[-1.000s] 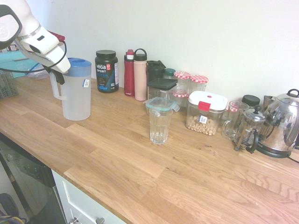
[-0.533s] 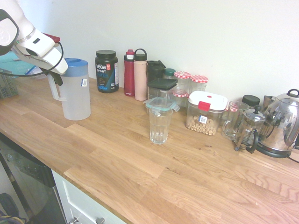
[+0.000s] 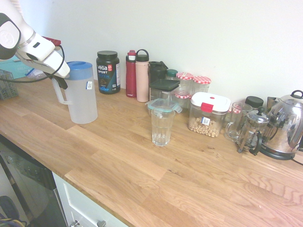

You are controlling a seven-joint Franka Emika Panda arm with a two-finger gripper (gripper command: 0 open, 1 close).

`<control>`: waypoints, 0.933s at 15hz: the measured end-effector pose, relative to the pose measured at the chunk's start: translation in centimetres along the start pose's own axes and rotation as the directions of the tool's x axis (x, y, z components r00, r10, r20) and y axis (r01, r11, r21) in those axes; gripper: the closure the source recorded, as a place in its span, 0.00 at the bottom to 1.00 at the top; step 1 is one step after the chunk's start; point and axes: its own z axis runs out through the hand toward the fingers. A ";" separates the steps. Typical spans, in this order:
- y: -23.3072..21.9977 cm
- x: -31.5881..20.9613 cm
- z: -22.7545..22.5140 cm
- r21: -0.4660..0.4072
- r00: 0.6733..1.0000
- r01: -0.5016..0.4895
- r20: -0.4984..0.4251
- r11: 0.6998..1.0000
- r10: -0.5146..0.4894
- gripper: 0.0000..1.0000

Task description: Pour me some water

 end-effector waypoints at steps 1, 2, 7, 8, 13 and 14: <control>0.0 0.1 0.1 -0.001 1.000 -0.003 0.001 1.000 0.003 0.00; 0.1 0.2 0.1 -0.002 1.000 -0.006 0.004 1.000 0.006 0.00; 0.2 0.9 -0.2 0.007 1.000 -0.024 0.018 1.000 0.023 0.00; 0.2 0.8 -0.4 0.008 0.999 -0.022 0.024 1.000 0.022 0.00; 1.0 0.5 -2.8 -0.062 0.999 -0.011 0.048 0.998 0.014 0.00; 1.5 0.3 -4.2 -0.084 0.999 -0.004 0.053 0.996 0.008 0.00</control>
